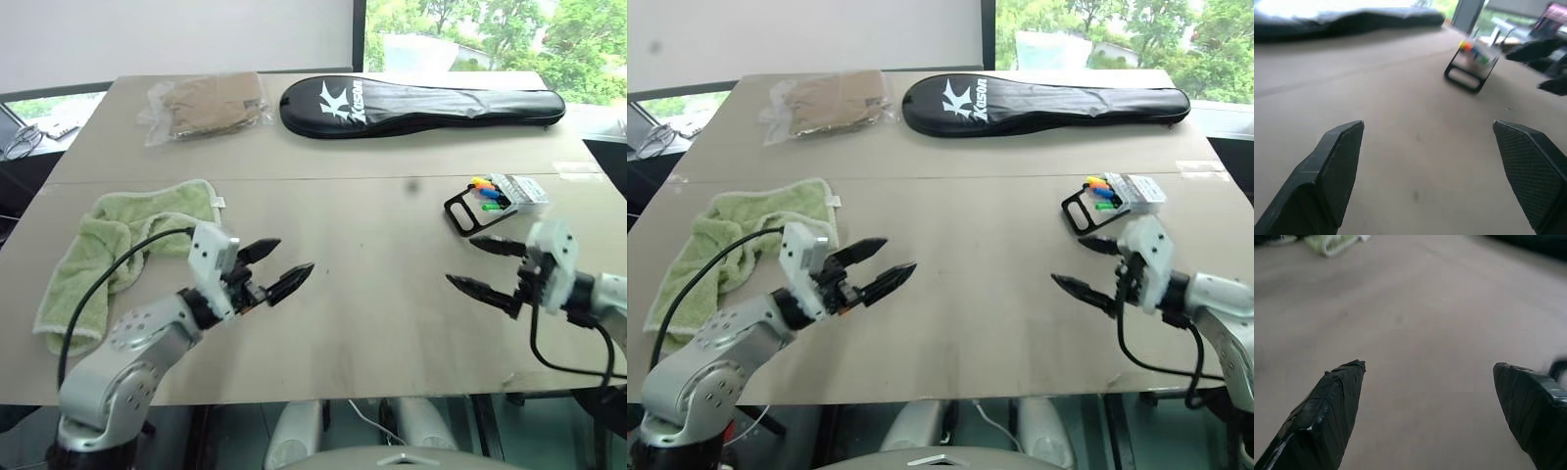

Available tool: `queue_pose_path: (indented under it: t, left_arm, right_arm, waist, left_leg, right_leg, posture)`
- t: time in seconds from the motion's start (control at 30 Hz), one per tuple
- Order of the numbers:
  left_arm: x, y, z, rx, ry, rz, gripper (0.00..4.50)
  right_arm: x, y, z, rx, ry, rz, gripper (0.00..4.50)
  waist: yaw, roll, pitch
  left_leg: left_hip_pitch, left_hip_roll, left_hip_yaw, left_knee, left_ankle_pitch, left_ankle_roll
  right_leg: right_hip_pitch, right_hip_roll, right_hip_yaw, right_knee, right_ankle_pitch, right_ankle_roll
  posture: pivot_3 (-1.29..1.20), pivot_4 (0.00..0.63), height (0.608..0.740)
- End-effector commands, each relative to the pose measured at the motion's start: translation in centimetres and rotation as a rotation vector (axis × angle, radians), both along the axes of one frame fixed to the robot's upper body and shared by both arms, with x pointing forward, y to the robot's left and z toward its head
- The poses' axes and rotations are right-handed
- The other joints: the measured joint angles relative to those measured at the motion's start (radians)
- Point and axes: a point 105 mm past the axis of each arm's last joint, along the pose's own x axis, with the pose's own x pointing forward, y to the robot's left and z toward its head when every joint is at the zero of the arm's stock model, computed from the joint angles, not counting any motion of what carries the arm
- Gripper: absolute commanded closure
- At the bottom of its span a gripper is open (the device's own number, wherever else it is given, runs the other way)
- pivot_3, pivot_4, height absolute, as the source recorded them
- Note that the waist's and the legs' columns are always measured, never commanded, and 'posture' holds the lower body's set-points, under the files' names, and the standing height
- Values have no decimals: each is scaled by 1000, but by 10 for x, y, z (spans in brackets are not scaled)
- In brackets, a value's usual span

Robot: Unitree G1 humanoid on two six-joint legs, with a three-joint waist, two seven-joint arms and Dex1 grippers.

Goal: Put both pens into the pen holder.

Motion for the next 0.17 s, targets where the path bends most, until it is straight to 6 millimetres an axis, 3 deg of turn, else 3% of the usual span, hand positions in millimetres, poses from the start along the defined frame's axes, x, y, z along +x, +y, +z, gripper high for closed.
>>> queue_pose_path:
  t: [0.03,0.17]
  left_arm:
    - [-16,18,10,47,-49,63,40]
    - [-25,36,4,54,-28,157,40]
  right_arm:
    - [-8,-17,14,-54,-103,-16,0]
    - [-10,-22,8,-48,-107,-55,0]
  waist:
    - [-2,0,0]
    - [2,0,1]
  left_leg:
    - [5,0,0,-1,0,1]
    - [28,0,1,-11,-3,5]
  right_leg:
    - [5,0,0,0,0,0]
    - [25,0,1,-7,-1,-1]
  posture:
    - [0,150,740]
    - [0,150,740]
